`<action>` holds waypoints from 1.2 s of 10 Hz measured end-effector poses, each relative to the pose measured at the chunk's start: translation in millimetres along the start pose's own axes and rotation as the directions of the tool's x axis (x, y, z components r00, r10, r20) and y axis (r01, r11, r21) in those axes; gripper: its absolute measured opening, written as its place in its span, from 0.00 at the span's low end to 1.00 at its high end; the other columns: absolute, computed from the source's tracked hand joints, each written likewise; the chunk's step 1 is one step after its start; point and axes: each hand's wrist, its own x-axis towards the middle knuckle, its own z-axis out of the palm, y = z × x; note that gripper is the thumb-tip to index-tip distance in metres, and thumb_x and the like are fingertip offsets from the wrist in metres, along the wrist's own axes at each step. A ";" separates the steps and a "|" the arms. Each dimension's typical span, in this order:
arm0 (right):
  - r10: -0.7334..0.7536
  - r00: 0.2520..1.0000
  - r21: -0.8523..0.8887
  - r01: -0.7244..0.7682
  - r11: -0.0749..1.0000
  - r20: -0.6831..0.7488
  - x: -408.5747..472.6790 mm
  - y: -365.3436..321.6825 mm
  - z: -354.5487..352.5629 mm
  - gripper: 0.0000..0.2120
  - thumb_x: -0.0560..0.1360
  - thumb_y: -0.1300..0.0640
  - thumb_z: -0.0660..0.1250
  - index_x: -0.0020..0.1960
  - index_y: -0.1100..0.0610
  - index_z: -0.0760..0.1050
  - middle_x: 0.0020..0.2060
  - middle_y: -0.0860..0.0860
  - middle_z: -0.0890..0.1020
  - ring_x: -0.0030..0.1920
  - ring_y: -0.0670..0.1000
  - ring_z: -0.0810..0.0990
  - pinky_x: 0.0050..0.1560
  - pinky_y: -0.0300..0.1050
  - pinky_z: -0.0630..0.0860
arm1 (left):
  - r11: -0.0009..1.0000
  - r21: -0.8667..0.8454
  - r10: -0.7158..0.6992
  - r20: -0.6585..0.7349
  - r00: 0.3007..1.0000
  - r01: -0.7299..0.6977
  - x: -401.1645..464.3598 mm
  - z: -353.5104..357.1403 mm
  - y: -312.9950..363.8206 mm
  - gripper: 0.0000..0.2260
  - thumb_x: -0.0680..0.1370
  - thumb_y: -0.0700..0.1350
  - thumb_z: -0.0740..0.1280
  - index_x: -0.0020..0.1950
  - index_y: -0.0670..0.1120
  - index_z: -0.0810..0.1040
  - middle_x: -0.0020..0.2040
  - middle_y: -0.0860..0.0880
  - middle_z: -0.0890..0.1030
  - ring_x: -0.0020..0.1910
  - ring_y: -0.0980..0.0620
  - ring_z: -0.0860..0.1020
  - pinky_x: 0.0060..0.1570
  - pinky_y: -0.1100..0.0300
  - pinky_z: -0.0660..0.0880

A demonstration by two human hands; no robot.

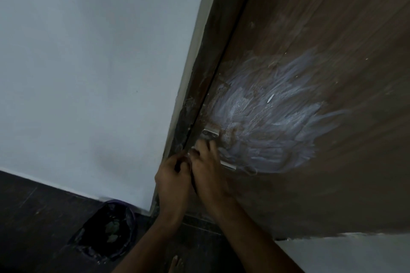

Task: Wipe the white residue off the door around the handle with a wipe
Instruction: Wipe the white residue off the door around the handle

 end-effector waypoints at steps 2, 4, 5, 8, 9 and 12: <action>0.161 0.982 0.257 -0.131 0.958 -0.101 -14.5 19.7 2.7 0.12 0.77 0.67 0.68 0.60 0.62 0.81 0.59 0.56 0.79 0.61 0.57 0.78 0.62 0.49 0.78 | 0.990 0.110 0.089 0.047 0.995 -0.093 1.1 -0.7 -1.0 0.16 0.77 0.36 0.68 0.63 0.49 0.81 0.50 0.60 0.78 0.44 0.74 0.73 0.44 0.85 0.64; 0.202 0.975 0.301 -0.167 0.939 -0.089 -7.6 23.6 9.4 0.09 0.78 0.64 0.65 0.54 0.63 0.82 0.53 0.59 0.80 0.56 0.55 0.75 0.58 0.34 0.69 | 0.987 0.061 0.144 0.069 0.987 -0.148 -0.5 0.2 0.8 0.13 0.79 0.41 0.68 0.63 0.50 0.82 0.50 0.61 0.81 0.49 0.75 0.75 0.45 0.81 0.68; 0.200 0.974 0.343 -0.152 0.927 -0.110 -26.7 27.6 16.0 0.10 0.78 0.64 0.63 0.54 0.64 0.81 0.52 0.59 0.80 0.55 0.51 0.75 0.59 0.36 0.72 | 0.987 0.075 0.134 0.077 0.988 -0.140 0.7 -0.2 -1.6 0.14 0.78 0.41 0.70 0.64 0.50 0.82 0.53 0.57 0.82 0.50 0.75 0.75 0.46 0.82 0.68; 0.050 0.982 0.208 -0.012 0.978 -0.181 -18.7 35.0 17.3 0.16 0.73 0.67 0.72 0.61 0.63 0.80 0.57 0.56 0.82 0.58 0.55 0.79 0.60 0.47 0.78 | 0.973 0.096 0.204 0.065 0.977 -0.209 -1.0 2.5 0.5 0.15 0.77 0.40 0.72 0.64 0.49 0.81 0.50 0.58 0.80 0.46 0.73 0.76 0.45 0.81 0.69; 0.023 0.974 0.123 0.005 0.992 -0.226 -22.0 41.6 26.4 0.14 0.80 0.59 0.62 0.61 0.61 0.80 0.58 0.57 0.80 0.60 0.54 0.76 0.61 0.54 0.75 | 0.969 0.101 0.221 0.061 0.973 -0.226 -3.4 1.8 -2.7 0.17 0.75 0.37 0.73 0.63 0.48 0.81 0.49 0.56 0.80 0.45 0.71 0.77 0.45 0.81 0.69; -0.247 0.967 -0.198 0.232 0.952 -0.056 -11.4 17.0 17.2 0.11 0.72 0.61 0.69 0.53 0.59 0.83 0.56 0.54 0.82 0.56 0.58 0.80 0.51 0.51 0.78 | 0.994 0.064 0.083 0.036 0.996 -0.085 -5.0 -7.2 -13.0 0.20 0.75 0.37 0.73 0.65 0.49 0.80 0.51 0.56 0.83 0.47 0.63 0.80 0.51 0.72 0.74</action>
